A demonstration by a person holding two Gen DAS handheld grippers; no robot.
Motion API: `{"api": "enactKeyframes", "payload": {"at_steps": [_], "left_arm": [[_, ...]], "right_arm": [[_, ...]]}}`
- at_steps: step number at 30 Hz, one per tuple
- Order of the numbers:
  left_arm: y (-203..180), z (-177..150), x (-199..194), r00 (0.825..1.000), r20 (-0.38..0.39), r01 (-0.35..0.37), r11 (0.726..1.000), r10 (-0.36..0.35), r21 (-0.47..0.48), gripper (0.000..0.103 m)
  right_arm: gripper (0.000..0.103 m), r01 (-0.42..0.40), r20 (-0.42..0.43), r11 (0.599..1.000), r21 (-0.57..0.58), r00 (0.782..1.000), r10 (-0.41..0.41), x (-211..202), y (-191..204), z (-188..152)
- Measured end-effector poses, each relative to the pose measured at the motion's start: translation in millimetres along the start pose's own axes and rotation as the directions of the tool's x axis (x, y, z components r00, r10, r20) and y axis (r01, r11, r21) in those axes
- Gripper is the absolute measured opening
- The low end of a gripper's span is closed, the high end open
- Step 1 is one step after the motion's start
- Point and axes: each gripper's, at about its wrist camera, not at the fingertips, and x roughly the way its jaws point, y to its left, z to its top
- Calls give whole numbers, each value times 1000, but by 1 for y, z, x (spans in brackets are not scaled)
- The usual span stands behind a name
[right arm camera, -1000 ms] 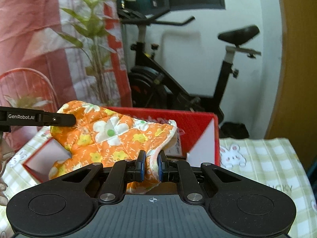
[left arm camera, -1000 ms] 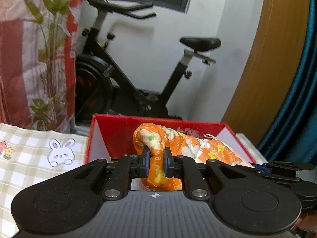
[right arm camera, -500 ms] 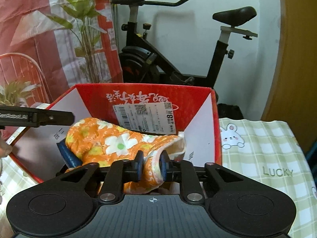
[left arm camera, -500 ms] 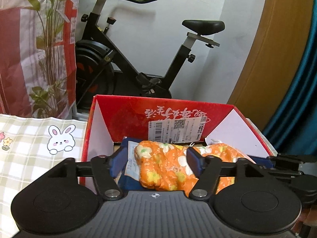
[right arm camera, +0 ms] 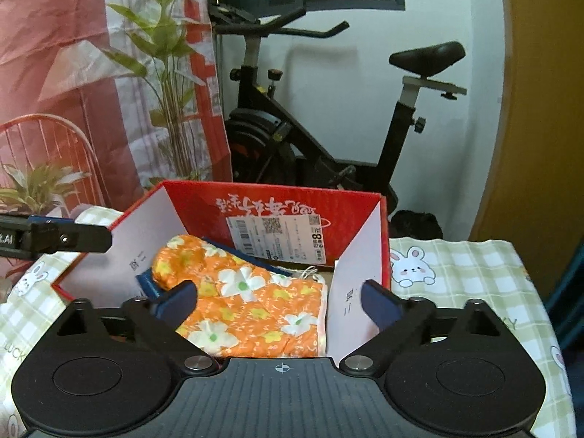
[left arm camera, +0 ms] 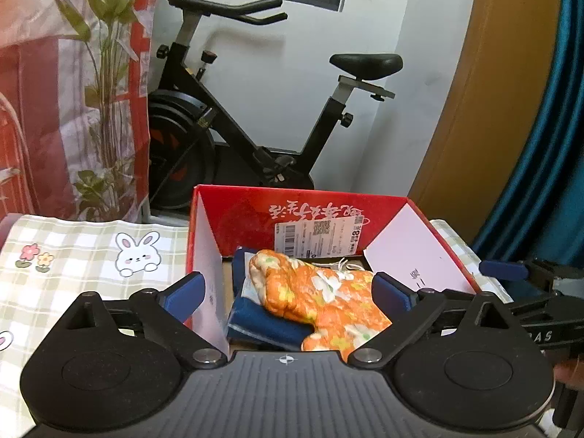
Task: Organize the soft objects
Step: 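Lower the mitt into the box and open both grippers, then move both tools to the cream knit towel and grasp it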
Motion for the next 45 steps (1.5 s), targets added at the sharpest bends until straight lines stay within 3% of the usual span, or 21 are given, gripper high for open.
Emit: {"api": "enactKeyframes", "payload": {"at_steps": [14, 29, 39, 44, 45], "left_arm": [[-5, -33, -67, 999, 23, -41, 999, 41, 9, 100], [-14, -109, -102, 999, -28, -38, 999, 38, 0, 100], [-14, -159, -94, 994, -109, -25, 997, 18, -66, 100], [-6, -172, -95, 992, -117, -54, 992, 40, -111, 100], [-5, -173, -96, 992, -114, -59, 992, 46, -115, 100]], "right_arm": [[102, 2, 64, 999, -33, 998, 0, -63, 17, -23], [103, -9, 90, 998, -67, 996, 15, -113, 43, -102], [102, -25, 7, 997, -79, 1000, 26, -111, 55, -157], [98, -44, -34, 998, -39, 999, 43, -117, 48, -170], [94, -49, -39, 998, -32, 998, 48, -119, 46, -172]]}}
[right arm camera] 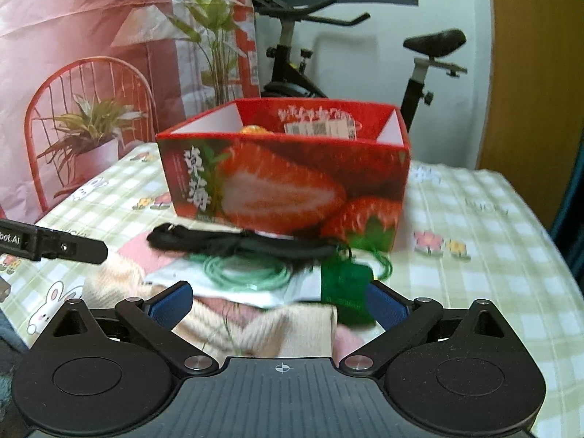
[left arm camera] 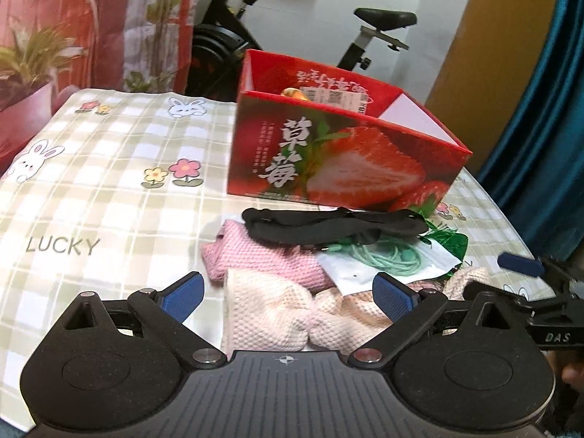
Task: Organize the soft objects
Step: 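Move both tools to the cream knit towel and grasp it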
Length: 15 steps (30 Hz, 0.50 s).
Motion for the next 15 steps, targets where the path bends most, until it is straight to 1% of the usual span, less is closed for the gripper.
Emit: {"api": "enactKeyframes", "payload": {"at_steps": [1, 5, 7, 9, 12, 15], "left_arm": [[1, -1, -1, 1000, 4, -5, 1000, 5, -3, 100], [4, -9, 0, 1000, 1, 7, 1000, -7, -19, 97], [5, -12, 3, 1000, -4, 12, 1000, -12, -21, 95], [7, -13, 5, 1000, -8, 15, 1000, -15, -27, 92], [10, -13, 5, 1000, -2, 21, 999, -21, -44, 90], [12, -14, 10, 1000, -7, 26, 998, -27, -57, 88]], "right_arm": [[90, -8, -9, 1000, 8, 1000, 8, -2, -1, -3], [80, -34, -37, 999, 27, 999, 35, -6, -3, -11], [72, -35, -46, 999, 30, 998, 36, -6, -3, -13], [67, -26, -38, 999, 32, 999, 27, -8, -3, -13], [65, -19, -8, 999, 27, 1000, 19, -14, -2, -12], [65, -35, -27, 999, 21, 999, 35, -12, -2, -12]]}}
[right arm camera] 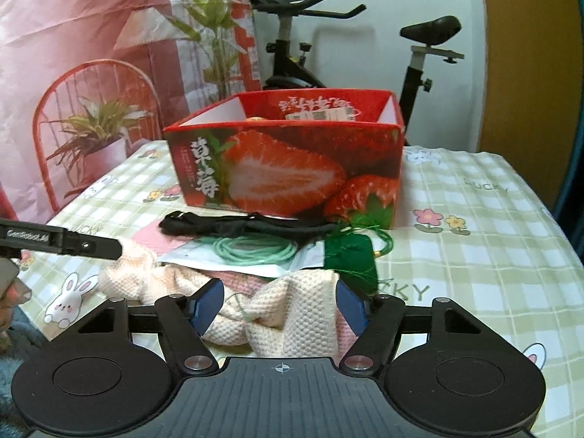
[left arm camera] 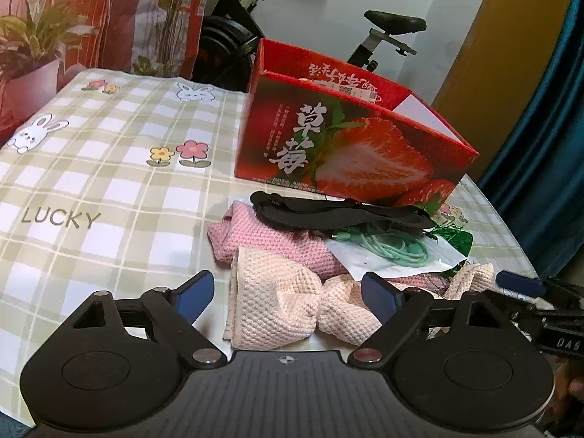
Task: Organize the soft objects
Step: 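Move both tools to the cream knit towel and grasp it, then lift the cream towel with both grippers and carry it over the box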
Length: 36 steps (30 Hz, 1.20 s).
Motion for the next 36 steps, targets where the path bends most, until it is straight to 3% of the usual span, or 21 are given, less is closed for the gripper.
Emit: {"api": "enactKeyframes", "payload": {"at_steps": [12, 14, 18, 31, 35, 36], "left_arm": [[14, -10, 23, 998, -53, 13, 997, -18, -80, 72], [12, -11, 26, 998, -59, 33, 997, -37, -70, 69], [6, -13, 31, 996, -80, 43, 998, -46, -35, 68], [10, -14, 32, 995, -76, 59, 997, -63, -53, 68], [12, -14, 33, 994, -84, 59, 996, -64, -63, 34], [13, -14, 33, 994, -85, 66, 995, -72, -70, 32]], "right_arm": [[64, 24, -55, 999, 32, 998, -22, 19, -7, -9], [59, 17, -61, 999, 35, 998, -15, 22, -8, -9], [49, -19, -67, 1000, 13, 998, 20, 25, -3, -9], [47, -47, -104, 999, 4, 993, 48, 43, 1, -15], [42, -48, -101, 999, 0, 994, 48, 42, 1, -15], [40, -50, -100, 999, -1, 994, 49, 41, 1, -16]]}}
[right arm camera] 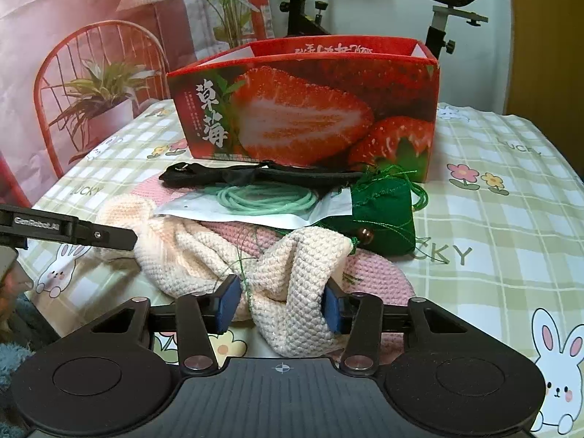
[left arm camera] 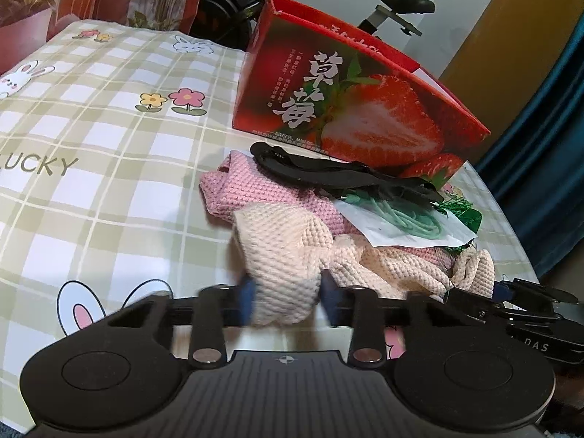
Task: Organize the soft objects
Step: 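Lift the cream towel with both grippers and carry it over the box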
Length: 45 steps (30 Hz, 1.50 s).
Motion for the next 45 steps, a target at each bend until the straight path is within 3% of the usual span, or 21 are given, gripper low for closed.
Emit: {"api": "enactKeyframes", "payload": {"at_steps": [2, 5, 15, 29, 38, 45], "left_arm": [[0, -1, 0, 1000, 0, 15, 1000, -15, -2, 24], [-3, -1, -3, 1000, 13, 23, 1000, -23, 11, 21], [-14, 8, -32, 992, 114, 45, 998, -51, 52, 20], [-47, 44, -82, 948, 307, 20, 980, -81, 198, 20], [-57, 86, -74, 929, 358, 12, 976, -91, 217, 20], [-60, 105, -58, 928, 365, -19, 973, -67, 228, 20]], "right_arm": [[36, -1, 7, 1000, -4, 1000, 1, -2, 1, 1], [31, -16, 25, 1000, 9, 1000, 15, -7, 0, 2], [25, -61, 127, 998, -7, 990, 62, -31, 3, 13], [25, -74, 280, 997, -2, 957, 71, -62, -6, 57], [25, -78, 302, 997, 13, 951, 71, -52, -22, 107], [26, -85, 277, 995, 49, 958, 68, -28, -39, 133]]}}
